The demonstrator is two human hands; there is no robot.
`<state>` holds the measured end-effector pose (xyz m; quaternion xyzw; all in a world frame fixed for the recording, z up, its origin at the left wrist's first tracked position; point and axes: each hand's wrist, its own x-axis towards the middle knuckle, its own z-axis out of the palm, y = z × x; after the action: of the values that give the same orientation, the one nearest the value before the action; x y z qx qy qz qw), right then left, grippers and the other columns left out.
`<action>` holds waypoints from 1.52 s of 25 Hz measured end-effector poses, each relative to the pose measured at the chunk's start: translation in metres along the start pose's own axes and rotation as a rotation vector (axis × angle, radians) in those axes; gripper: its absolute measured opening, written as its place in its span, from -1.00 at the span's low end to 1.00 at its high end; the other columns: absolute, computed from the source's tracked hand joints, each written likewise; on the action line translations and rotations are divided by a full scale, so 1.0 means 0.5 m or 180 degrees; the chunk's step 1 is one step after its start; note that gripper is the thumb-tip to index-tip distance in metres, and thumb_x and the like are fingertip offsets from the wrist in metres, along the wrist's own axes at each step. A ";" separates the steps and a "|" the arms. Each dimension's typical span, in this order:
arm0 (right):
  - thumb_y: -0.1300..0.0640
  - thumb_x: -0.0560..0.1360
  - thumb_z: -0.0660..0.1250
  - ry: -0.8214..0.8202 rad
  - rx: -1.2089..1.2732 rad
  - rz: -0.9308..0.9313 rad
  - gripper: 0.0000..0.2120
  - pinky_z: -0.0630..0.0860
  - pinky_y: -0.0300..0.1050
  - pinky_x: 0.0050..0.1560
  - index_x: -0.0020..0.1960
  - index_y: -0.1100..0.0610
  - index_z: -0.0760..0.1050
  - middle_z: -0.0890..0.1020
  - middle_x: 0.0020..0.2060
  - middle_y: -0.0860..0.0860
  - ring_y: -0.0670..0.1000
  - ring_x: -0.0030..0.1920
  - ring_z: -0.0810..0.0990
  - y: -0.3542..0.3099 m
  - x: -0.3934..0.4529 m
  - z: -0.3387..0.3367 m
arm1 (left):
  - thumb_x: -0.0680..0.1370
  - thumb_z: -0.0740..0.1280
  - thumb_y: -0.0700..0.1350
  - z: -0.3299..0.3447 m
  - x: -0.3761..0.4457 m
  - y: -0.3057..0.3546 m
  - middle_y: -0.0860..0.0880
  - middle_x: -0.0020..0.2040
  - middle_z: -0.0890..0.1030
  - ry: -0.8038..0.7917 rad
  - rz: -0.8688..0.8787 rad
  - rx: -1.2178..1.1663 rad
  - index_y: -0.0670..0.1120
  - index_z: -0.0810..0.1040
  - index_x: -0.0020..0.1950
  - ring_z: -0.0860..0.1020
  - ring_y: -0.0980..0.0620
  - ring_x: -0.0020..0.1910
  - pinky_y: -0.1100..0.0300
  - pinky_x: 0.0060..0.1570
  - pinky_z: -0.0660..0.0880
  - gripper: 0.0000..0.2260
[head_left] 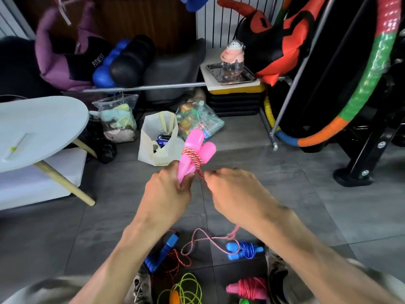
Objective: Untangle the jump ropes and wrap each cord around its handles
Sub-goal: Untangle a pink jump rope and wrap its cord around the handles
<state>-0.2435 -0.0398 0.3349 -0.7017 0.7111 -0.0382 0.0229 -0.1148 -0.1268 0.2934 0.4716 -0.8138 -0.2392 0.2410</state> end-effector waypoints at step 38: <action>0.23 0.55 0.27 0.0018 0.3186 0.1028 -0.84 0.22 -0.28 -0.45 -0.19 0.17 0.54 0.47 -0.45 -0.08 -0.11 -0.45 0.34 0.051 0.039 0.032 | 0.57 0.28 0.00 0.004 0.001 0.039 -0.14 -0.12 0.62 0.0072 0.0260 0.0224 -0.04 0.38 -0.06 0.55 -0.26 -0.09 0.08 -0.28 0.22 -0.85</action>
<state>-0.2677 -0.0593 0.3174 -0.4862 0.7050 -0.3711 0.3590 -0.1291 -0.1184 0.3040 0.4488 -0.8375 -0.1950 0.2431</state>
